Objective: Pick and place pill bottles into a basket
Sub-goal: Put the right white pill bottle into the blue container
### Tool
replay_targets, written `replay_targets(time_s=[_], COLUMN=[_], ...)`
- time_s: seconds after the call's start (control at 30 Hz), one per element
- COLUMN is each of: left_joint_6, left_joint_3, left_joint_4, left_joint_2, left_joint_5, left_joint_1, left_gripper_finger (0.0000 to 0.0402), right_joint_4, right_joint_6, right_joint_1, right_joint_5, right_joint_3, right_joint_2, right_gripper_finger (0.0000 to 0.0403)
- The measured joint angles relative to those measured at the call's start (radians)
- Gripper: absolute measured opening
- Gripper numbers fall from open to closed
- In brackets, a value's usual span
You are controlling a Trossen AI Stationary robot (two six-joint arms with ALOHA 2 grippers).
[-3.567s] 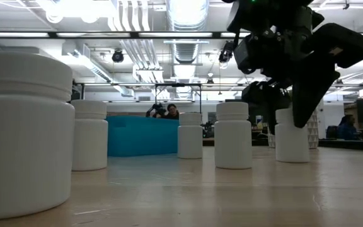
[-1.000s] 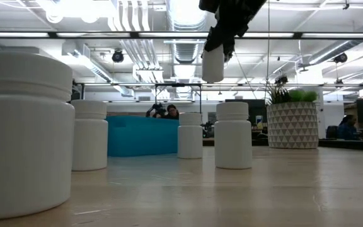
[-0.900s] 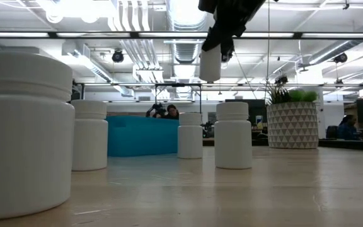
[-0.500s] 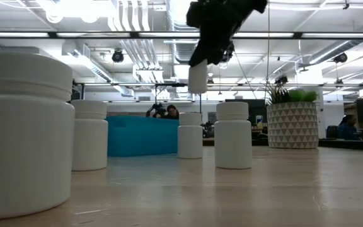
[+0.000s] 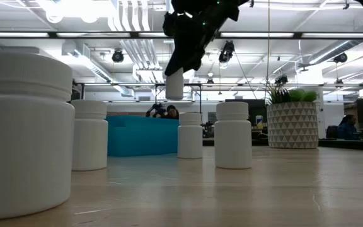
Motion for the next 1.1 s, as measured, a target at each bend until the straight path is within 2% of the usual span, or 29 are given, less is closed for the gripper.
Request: replay_targets(time_s=[0.53,1.1], left_joint_6=[-0.001,-0.003], left_joint_3=[-0.001,-0.001], left_joint_4=[0.000,-0.001], left_joint_2=[0.002,0.003], left_joint_5=[0.001,0.001], left_joint_1=[0.000,0.000], left_gripper_finger=[0.0000,0.0000], right_joint_4=[0.074,0.180], right_joint_6=[-0.020,-0.016], right_joint_1=[-0.007,-0.021], right_joint_5=[-0.003,0.000], right_joint_3=[0.000,-0.083], right_joint_2=[0.095,0.096], right_gripper_finger=[0.0148,0.0148])
